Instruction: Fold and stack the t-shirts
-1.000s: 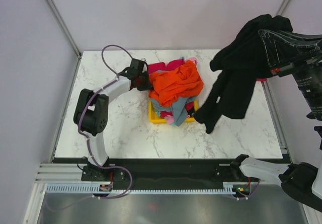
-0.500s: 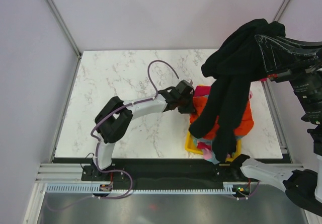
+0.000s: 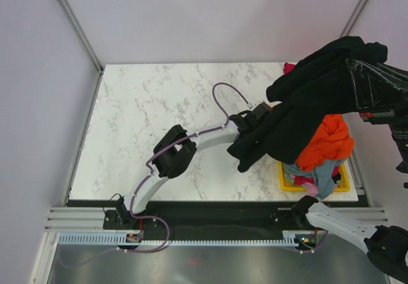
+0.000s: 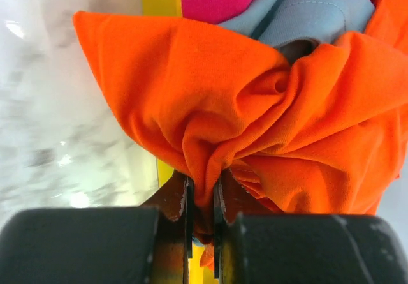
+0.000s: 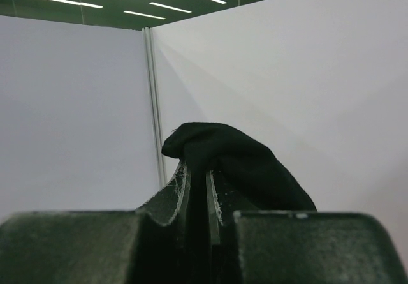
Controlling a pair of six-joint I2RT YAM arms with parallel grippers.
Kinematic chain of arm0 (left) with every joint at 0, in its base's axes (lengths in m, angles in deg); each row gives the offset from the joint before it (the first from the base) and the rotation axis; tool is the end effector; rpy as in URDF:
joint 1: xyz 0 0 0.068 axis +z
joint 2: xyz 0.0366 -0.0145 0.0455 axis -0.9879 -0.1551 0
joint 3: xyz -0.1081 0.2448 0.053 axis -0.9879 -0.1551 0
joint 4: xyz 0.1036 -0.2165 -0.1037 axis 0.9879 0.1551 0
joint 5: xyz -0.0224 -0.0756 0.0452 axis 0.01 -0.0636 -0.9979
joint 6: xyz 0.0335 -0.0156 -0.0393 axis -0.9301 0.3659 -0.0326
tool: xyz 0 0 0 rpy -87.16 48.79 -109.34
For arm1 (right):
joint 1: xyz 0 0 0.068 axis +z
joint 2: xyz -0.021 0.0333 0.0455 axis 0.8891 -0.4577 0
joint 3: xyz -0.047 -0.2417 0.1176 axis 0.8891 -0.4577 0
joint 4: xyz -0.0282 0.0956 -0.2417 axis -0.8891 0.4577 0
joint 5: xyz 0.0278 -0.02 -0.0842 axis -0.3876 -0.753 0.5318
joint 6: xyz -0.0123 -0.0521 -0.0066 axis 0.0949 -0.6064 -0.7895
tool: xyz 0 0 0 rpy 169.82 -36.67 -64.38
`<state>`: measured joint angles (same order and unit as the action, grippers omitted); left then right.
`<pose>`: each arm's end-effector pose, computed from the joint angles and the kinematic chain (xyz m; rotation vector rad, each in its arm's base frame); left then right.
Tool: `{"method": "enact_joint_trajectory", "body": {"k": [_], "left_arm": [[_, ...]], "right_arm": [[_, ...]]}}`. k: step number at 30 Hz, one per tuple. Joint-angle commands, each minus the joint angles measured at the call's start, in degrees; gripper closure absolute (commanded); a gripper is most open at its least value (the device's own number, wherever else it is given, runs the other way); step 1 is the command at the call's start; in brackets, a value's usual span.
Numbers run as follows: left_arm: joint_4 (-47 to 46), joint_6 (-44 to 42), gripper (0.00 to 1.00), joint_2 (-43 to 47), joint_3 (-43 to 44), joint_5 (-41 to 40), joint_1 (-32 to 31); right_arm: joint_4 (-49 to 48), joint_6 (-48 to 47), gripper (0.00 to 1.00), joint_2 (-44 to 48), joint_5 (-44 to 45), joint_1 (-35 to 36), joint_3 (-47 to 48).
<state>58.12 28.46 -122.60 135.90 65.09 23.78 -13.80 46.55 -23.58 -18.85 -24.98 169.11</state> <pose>0.2856 -0.4512 0.1828 -0.1507 2.6001 -1.1028 0.0128 0.0081 0.6222 -0.2415 0.9083 0.6448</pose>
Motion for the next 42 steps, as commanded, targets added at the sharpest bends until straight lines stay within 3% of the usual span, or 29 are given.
{"method": "enact_joint_trajectory", "body": {"k": [1,3,7,9,13,17,18,25,30,33,35,37,40,42], "left_arm": [[-2.07,10.26,0.98,-5.55,9.26,-2.73,-3.34],[-3.91,12.72,0.98,-8.55,12.61,-2.64,-5.1],[-5.51,11.77,0.98,-18.56,29.8,-0.28,-6.68],[-8.82,12.9,0.93,-22.44,32.58,2.53,-6.77],[-14.98,13.09,0.66,-22.19,29.35,3.77,-7.39],[-18.6,9.84,0.11,-19.3,28.28,7.11,-7.74],[-18.51,7.57,0.06,-17.81,27.32,7.72,-7.65],[-18.51,0.61,0.01,9.07,-4.82,3.78,-4.94],[-19.39,-0.01,0.02,32.97,-30.9,3.51,3.84],[-14.76,-5.53,0.02,45.72,-38.41,3.95,13.68],[-6.88,-11.22,0.02,51.43,-39.31,3.25,22.43],[-2.97,-14.93,0.02,58.91,-39.57,1.41,27.74],[3.18,-21.27,0.0,66.22,-40.01,-0.44,37.4],[7.03,-25.14,0.0,68.42,-40.45,-0.53,39.71]], "right_arm": [[-4.3,0.45,1.0,1.24,0.17,0.1,-0.2],[-4.21,0.36,1.0,1.85,0.18,0.1,-1.17],[-3.68,0.36,1.0,3.35,0.88,0.1,-2.93],[-3.33,-0.17,1.0,4.13,1.23,0.1,-3.37],[-2.27,-1.31,1.0,4.67,2.37,0.1,-4.07],[-2.45,-1.4,1.0,3.97,2.55,0.19,-5.21],[-2.62,-1.23,1.0,3.27,2.29,0.1,-5.48],[-5.25,4.12,1.0,-5.78,-8.84,0.19,-1.8],[-8.24,9.14,1.0,-20.62,-19.05,0.19,5.22],[-9.3,7.4,1.0,-31.78,-25.74,0.1,16.63],[-9.3,6.95,1.0,-39.4,-26.71,0.1,28.02],[-11.31,7.3,1.0,-42.17,-27.5,0.01,32.38],[-15.27,4.94,1.0,-38.95,-27.87,-0.07,26.55],[-17.11,1.78,1.0,-29.38,-22.79,-0.16,9.44]]}}
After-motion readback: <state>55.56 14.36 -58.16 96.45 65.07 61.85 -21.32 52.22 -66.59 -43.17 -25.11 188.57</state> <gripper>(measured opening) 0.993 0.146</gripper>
